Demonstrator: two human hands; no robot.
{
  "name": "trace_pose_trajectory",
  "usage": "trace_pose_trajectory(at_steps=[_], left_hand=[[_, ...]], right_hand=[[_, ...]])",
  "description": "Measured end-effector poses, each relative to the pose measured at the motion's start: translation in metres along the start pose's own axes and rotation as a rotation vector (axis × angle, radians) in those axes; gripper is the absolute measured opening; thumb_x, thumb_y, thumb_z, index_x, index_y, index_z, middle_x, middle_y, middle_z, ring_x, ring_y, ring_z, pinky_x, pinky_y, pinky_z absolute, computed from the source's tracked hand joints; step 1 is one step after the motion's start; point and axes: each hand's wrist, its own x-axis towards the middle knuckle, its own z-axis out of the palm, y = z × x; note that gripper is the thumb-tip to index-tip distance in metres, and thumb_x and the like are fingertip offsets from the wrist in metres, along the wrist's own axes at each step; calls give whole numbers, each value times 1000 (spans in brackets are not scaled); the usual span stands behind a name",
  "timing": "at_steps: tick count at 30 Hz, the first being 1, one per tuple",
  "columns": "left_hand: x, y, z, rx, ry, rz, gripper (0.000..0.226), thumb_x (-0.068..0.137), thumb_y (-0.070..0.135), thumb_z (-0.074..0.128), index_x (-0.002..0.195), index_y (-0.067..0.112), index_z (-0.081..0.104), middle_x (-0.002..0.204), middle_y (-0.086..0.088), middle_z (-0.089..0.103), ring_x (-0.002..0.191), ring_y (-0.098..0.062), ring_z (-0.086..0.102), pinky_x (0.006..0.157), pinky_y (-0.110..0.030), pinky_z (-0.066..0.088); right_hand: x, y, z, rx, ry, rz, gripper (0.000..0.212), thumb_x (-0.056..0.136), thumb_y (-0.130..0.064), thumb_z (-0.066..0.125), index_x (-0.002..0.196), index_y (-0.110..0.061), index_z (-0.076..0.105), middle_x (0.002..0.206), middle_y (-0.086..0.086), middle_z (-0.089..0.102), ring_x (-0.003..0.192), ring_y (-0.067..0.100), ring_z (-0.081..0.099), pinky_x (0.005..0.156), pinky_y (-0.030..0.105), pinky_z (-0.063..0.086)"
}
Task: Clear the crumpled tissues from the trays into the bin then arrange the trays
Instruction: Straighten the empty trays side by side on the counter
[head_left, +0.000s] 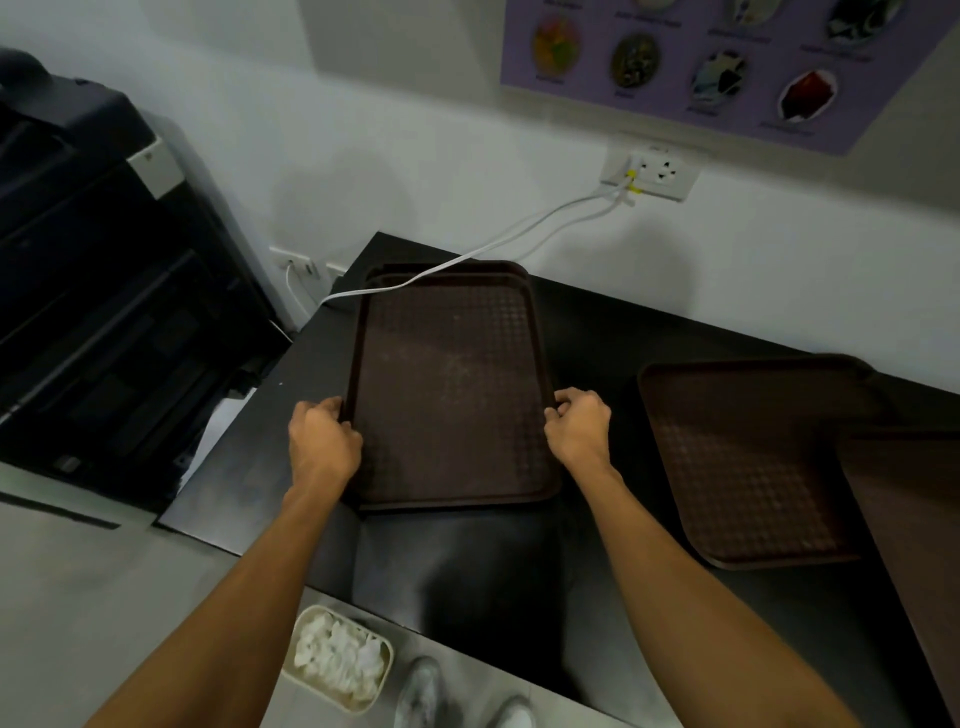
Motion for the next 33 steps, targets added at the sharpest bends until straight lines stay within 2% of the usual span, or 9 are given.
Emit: trace_pose_trajectory(at_steps=[6, 11, 18, 24, 30, 33], left_hand=[[18, 7, 6, -30, 4, 23, 43, 92, 1, 58, 135, 0, 62, 128, -23, 55, 115, -39, 59, 105, -38, 45], [39, 1, 12, -46, -77, -27, 47, 91, 6, 62, 137, 5, 61, 131, -21, 63, 121, -35, 61, 111, -35, 43], [40, 2, 6, -58, -147, -65, 42, 89, 5, 65, 131, 6, 66, 121, -20, 69, 118, -36, 62, 109, -36, 45], [17, 12, 6, -56, -213, -79, 40, 87, 3, 65, 127, 2, 65, 117, -19, 68, 114, -36, 62, 103, -37, 48], [-17, 21, 12, -19, -316, -33, 45, 81, 7, 66, 123, 2, 53, 126, -21, 55, 119, -40, 53, 99, -42, 45], [-34, 23, 15, 52, -322, -10, 52, 80, 14, 69, 128, 6, 51, 133, -20, 49, 125, -40, 48, 103, -46, 43]], right_hand=[[15, -6, 8, 61, 65, -23, 34, 97, -12, 67, 130, -6, 65, 131, 13, 55, 109, 21, 65, 88, 21, 49], [30, -6, 14, 99, -10, 38, 41, 99, -15, 65, 138, -10, 60, 131, 13, 65, 117, 23, 65, 104, 35, 52], [33, 2, 15, 64, -14, 85, 38, 96, -18, 68, 134, -16, 62, 116, 11, 70, 103, 21, 69, 93, 37, 59], [14, 24, 3, 82, 23, 124, 38, 97, -16, 66, 135, -14, 62, 113, 12, 71, 104, 21, 69, 90, 29, 53], [-12, 51, -18, 47, 84, 158, 37, 97, -17, 67, 133, -15, 64, 111, 12, 72, 102, 23, 69, 91, 30, 56], [-30, 61, -28, 33, 101, 179, 36, 96, -21, 68, 132, -16, 65, 108, 10, 73, 98, 22, 70, 90, 35, 59]])
